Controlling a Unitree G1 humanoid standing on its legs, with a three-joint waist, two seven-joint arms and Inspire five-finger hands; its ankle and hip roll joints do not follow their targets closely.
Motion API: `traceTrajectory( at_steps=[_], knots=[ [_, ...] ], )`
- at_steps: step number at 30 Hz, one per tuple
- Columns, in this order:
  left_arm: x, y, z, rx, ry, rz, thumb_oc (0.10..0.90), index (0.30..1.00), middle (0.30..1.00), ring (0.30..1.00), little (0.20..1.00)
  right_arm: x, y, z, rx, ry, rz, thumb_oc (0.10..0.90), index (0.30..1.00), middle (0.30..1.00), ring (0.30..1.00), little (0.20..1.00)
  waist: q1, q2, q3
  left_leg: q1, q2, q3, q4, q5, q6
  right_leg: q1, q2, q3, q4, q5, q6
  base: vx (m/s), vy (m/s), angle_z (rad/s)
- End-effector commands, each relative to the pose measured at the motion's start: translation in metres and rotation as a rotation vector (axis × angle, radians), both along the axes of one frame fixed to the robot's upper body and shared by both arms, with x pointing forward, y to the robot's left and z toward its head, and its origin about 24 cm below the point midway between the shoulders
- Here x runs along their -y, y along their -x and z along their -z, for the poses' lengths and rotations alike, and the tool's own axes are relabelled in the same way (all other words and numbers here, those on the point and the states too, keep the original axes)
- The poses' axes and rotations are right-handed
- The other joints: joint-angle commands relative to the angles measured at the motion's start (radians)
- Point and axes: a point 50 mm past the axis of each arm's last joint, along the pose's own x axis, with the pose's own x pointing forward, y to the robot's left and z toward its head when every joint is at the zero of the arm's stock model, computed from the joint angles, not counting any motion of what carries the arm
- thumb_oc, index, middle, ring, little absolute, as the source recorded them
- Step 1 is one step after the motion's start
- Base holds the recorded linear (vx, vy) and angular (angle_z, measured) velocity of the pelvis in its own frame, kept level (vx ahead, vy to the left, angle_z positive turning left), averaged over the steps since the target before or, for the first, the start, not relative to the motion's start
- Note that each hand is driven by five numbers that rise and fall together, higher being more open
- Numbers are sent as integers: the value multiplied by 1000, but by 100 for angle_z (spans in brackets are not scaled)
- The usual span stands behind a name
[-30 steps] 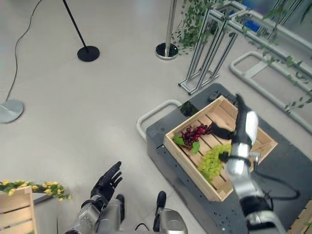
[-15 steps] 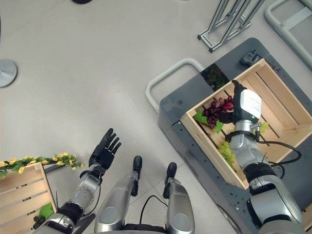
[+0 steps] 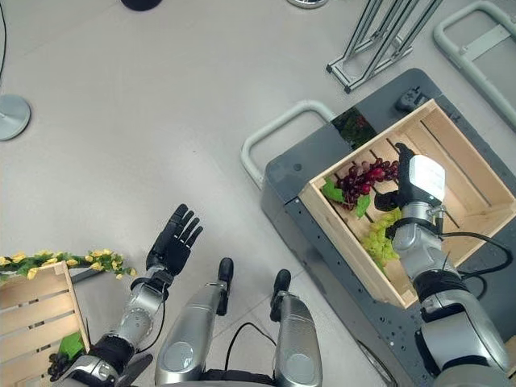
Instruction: Pick up the fruits from the basket on one side to the basket on the other side
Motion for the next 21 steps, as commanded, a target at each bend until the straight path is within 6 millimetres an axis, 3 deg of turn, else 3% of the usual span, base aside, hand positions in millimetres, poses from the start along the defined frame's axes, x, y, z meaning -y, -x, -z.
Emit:
traceTrajectory(
  at_steps=[1,11,17,20,21],
  knots=[
    [5,4,-17,128,30,23,800,900,900,900,900,24,-2,-73,119,167,34,800,900,900,900,900,-6,10,-7,-38,-11,18,181,-97,-10,36,-10,-52,53,34,-54,0,0,0],
    [11,8,-18,153,27,65,800,900,900,900,900,22,-7,-62,5,193,20,800,900,900,900,900,-4,30,-7,-91,-14,13,223,-74,-7,-19,-10,-54,107,14,-70,0,0,0],
    [13,9,-20,156,34,88,800,900,900,900,900,17,-12,-67,-72,356,-27,800,900,900,900,900,3,34,-7,-119,-19,8,251,-80,1,-50,-17,-52,137,11,-70,7,-10,0],
    [15,6,-22,155,32,102,800,900,900,900,900,14,-18,-79,-107,455,-43,800,900,900,900,900,12,39,-7,-144,-24,8,253,-81,7,-85,-25,-58,153,16,-65,11,-39,-1],
    [15,8,-20,148,33,101,800,900,900,900,900,12,-20,-79,-121,477,-48,800,900,900,900,900,16,43,-7,-136,-23,4,266,-110,2,-83,-23,-50,172,-7,-54,42,-36,4]
  ],
)
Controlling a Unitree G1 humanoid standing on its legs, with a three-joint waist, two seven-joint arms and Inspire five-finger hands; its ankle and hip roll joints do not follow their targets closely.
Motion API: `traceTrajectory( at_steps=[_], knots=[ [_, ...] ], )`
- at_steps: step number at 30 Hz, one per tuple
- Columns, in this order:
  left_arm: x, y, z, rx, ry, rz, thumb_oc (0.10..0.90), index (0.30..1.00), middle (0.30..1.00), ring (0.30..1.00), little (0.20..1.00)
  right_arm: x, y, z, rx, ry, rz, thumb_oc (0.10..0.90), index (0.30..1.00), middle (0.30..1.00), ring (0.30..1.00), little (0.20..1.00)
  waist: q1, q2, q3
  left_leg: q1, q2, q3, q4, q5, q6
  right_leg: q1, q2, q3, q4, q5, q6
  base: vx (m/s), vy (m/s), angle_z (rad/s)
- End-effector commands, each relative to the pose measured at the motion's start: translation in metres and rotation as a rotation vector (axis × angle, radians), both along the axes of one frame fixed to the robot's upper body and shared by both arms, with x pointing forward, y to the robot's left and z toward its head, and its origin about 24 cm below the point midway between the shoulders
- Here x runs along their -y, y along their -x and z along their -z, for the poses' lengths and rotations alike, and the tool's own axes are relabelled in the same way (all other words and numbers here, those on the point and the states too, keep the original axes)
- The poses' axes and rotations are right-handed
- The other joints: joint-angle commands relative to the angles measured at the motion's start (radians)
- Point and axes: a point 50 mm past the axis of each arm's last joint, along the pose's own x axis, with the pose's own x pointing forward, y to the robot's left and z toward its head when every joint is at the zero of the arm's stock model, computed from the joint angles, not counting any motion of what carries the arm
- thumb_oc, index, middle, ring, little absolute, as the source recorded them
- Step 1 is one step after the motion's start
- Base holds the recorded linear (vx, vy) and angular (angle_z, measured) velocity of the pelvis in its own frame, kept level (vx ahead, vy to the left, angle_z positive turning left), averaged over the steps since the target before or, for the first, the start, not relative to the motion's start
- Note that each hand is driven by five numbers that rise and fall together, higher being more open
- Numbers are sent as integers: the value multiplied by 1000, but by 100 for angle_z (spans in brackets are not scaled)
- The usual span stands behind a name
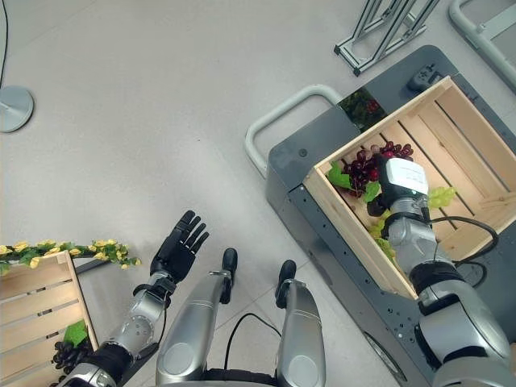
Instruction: Pick up the fruits from the basket on one side to the basket on the other side
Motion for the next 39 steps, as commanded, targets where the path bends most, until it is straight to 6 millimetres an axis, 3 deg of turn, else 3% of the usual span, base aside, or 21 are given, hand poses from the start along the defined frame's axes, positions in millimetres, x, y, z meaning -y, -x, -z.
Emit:
traceTrajectory(
  at_steps=[1,10,15,25,38,39],
  knots=[
    [11,-2,-24,149,36,59,800,900,900,900,900,29,-5,-82,132,241,36,800,900,900,900,900,11,25,-13,-46,-22,4,178,-91,6,29,-2,-54,39,35,-37,32,-11,5],
    [5,-1,-23,150,47,34,800,900,900,900,900,15,-17,-109,117,540,-2,800,900,900,900,900,22,41,-13,-86,-31,16,160,-103,17,-41,-18,-54,68,35,-26,-19,2,1],
    [4,-2,-23,154,59,40,800,900,900,900,900,11,-20,-106,35,623,-11,800,900,900,900,900,27,44,-13,-93,-37,21,150,-103,17,-57,-24,-57,68,38,-19,-9,-2,2],
    [7,-6,-27,178,76,67,800,900,900,900,900,30,-20,-89,-256,595,142,800,900,900,900,900,43,61,-13,-125,-43,23,139,-98,20,-103,-37,-70,77,42,-19,-2,-3,1],
    [18,-13,-47,270,147,118,800,900,900,900,900,41,-17,-93,-290,548,195,800,900,900,900,900,47,81,-13,-219,-58,24,151,-96,20,-218,-41,-81,99,55,-23,-20,4,1],
    [19,-13,-48,272,149,120,800,900,900,900,900,40,-18,-93,-285,546,191,445,368,368,368,368,47,81,-13,-222,-59,24,153,-97,21,-222,-41,-81,102,54,-24,-42,27,-1]
  ],
)
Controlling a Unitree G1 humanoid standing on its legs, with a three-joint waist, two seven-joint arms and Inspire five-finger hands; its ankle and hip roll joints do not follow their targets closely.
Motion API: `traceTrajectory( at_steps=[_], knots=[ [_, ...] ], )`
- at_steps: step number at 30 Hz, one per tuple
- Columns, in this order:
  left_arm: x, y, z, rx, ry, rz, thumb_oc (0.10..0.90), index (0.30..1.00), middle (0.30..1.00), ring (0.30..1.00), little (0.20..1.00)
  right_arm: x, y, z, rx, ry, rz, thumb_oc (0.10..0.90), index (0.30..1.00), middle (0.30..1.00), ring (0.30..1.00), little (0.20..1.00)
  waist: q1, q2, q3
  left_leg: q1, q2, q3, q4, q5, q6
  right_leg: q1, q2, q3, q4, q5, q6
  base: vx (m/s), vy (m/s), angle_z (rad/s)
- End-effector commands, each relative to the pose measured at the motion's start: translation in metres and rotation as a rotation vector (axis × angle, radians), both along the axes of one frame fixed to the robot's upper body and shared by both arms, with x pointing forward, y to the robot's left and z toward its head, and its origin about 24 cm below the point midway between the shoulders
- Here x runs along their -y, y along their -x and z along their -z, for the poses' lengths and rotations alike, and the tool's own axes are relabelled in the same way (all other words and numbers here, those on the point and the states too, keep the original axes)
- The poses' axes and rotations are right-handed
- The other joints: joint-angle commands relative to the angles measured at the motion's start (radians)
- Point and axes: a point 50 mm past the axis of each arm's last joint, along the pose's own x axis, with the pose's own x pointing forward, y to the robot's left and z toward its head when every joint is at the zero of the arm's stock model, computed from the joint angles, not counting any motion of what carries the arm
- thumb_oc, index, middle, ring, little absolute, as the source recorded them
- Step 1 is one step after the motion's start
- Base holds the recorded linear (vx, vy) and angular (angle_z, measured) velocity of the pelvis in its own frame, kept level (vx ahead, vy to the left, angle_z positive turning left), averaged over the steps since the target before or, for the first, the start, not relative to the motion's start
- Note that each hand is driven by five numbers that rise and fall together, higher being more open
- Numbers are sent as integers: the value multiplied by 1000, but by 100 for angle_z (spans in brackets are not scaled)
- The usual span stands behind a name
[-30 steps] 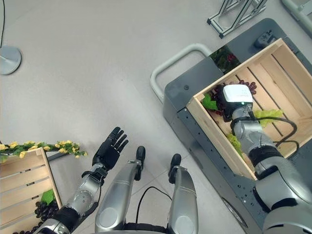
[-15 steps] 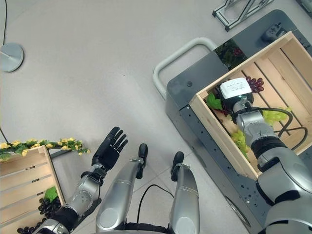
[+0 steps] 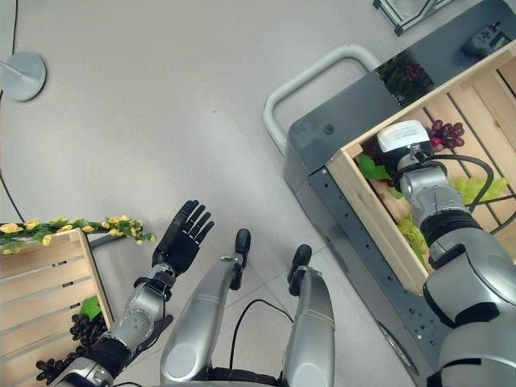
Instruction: Pick up the fruits from the basket on one side to the basket on the other side
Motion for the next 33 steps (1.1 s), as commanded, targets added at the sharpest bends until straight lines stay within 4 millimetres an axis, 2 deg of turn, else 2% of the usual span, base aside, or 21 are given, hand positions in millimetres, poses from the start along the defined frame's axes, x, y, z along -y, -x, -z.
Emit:
traceTrajectory(
  at_steps=[1,6,12,18,25,27,28,29,30,31,33],
  knots=[
    [13,-4,-28,162,53,52,800,900,900,900,900,40,15,-15,-18,36,168,400,300,300,300,300,18,38,-13,-41,-37,37,122,-106,28,-35,2,-61,33,76,-29,-33,23,1],
    [14,-6,-29,159,67,46,800,900,900,900,900,32,11,-29,114,-8,99,400,300,300,300,300,16,37,-13,-48,-40,36,145,-119,30,-44,6,-56,57,68,-33,-40,27,1],
    [11,-3,-29,161,55,29,800,900,900,900,900,35,15,-31,198,-76,77,400,300,300,300,300,10,24,-13,-11,-34,44,133,-120,32,-2,10,-65,41,70,-33,-40,32,-3],
    [8,1,-23,138,43,15,800,900,900,900,900,36,21,-27,279,-169,26,400,300,300,300,300,-4,4,-13,80,-22,53,129,-140,33,90,8,-64,36,53,-35,-16,34,-5],
    [6,6,-17,109,-6,16,800,900,900,900,900,50,36,-13,353,-240,40,400,300,300,300,300,-20,-40,-22,229,-1,51,128,-175,31,261,15,-48,-7,34,-39,32,11,-3],
    [7,7,-15,100,-73,34,800,900,900,900,900,54,40,-9,366,-263,53,400,300,300,300,300,-25,-51,-33,259,5,53,119,-178,28,296,17,-48,-25,33,-40,48,8,-7],
    [8,8,-14,112,-214,73,800,900,900,900,900,59,45,-6,395,-309,71,400,300,300,300,300,-34,-62,-51,280,9,59,94,-152,31,325,19,-52,-62,56,-50,79,11,-5],
    [8,9,-14,113,-233,75,800,900,900,900,900,60,46,-5,394,-314,75,400,300,300,300,300,-33,-62,-51,295,12,54,104,-179,23,338,24,-43,-52,34,-40,0,0,0],
    [9,9,-14,126,-287,97,800,900,900,900,900,62,48,-5,412,-335,80,400,300,300,300,300,-36,-66,-58,296,11,60,86,-151,28,342,23,-49,-76,57,-50,100,28,9],
    [10,12,-15,160,-484,140,800,900,900,900,900,67,54,-2,455,-407,101,400,300,300,300,300,-48,-75,-82,342,16,64,50,-146,21,388,34,-36,-119,62,-44,55,43,2],
    [10,13,-14,168,-564,168,800,900,900,900,900,70,58,2,469,-438,109,400,300,300,300,300,-54,-79,-99,373,18,68,18,-139,17,418,40,-28,-153,67,-40,131,48,-7]
  ],
)
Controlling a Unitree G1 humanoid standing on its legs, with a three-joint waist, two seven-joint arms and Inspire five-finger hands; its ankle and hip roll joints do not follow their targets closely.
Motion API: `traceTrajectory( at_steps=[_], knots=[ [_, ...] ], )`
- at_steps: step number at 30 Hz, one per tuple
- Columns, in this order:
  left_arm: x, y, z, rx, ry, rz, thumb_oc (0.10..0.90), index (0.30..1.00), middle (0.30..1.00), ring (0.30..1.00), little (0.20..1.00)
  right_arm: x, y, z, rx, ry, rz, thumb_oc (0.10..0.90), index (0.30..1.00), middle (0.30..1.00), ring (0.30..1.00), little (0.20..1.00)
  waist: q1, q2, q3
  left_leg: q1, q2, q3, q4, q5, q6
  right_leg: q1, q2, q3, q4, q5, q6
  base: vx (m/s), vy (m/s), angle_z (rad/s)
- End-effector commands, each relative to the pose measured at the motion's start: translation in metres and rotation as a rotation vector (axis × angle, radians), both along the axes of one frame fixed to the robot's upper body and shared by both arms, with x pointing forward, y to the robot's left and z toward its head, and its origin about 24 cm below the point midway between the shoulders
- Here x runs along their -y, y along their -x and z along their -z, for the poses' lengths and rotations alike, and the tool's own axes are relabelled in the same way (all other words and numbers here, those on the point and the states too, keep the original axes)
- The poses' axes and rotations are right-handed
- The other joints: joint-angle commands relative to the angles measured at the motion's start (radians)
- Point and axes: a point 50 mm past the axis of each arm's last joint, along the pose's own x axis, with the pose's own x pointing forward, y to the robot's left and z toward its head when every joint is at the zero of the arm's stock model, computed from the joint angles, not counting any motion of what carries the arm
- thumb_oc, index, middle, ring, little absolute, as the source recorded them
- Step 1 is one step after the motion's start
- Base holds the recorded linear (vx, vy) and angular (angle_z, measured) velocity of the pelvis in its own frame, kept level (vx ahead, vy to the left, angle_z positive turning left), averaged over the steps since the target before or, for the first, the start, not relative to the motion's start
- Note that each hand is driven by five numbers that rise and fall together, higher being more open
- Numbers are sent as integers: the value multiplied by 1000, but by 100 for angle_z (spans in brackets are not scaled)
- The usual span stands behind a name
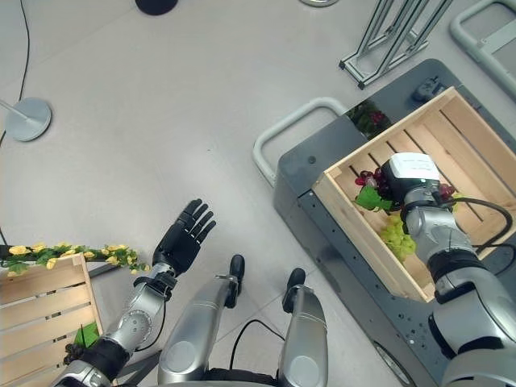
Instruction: Pick up the fruits from the basket on one side to the basket on the other side
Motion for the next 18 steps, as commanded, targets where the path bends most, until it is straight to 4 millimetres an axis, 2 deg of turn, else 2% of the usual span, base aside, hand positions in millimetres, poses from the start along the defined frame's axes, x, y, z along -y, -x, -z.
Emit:
traceTrajectory(
  at_steps=[1,5,10,13,14,18],
  knots=[
    [13,8,-14,155,-245,132,800,900,900,900,900,41,18,-59,302,2,119,400,300,300,300,300,-21,-31,-122,113,27,19,61,-86,-23,148,62,-12,-72,71,-49,147,58,-9],
    [16,7,-16,167,-340,212,800,900,900,900,900,40,22,-55,349,-63,104,400,300,300,300,300,-40,-38,-179,198,29,21,-54,-45,-36,226,75,4,-180,96,-35,141,51,-21],
    [19,0,-28,235,-435,289,800,900,900,900,900,27,21,-55,415,-132,47,400,300,300,300,300,-63,-38,-254,302,36,25,-209,6,-55,319,96,18,-315,129,-13,113,43,-8],
    [21,-5,-35,277,-485,336,800,900,900,900,900,17,17,-62,451,-159,-6,400,300,300,300,300,-71,-37,-285,334,39,25,-264,27,-62,343,104,23,-360,146,-7,72,37,-7],
    [23,-8,-41,305,-541,372,800,900,900,900,900,7,14,-71,487,-201,-58,400,300,300,300,300,-79,-33,-312,357,43,24,-303,38,-66,357,108,29,-388,156,-2,65,35,-5],
    [28,-14,-50,328,-552,421,800,900,900,900,900,-11,8,-84,538,-320,-164,400,300,300,300,300,-84,-29,-348,389,50,20,-362,58,-75,383,114,31,-435,172,3,69,31,-2]
  ],
)
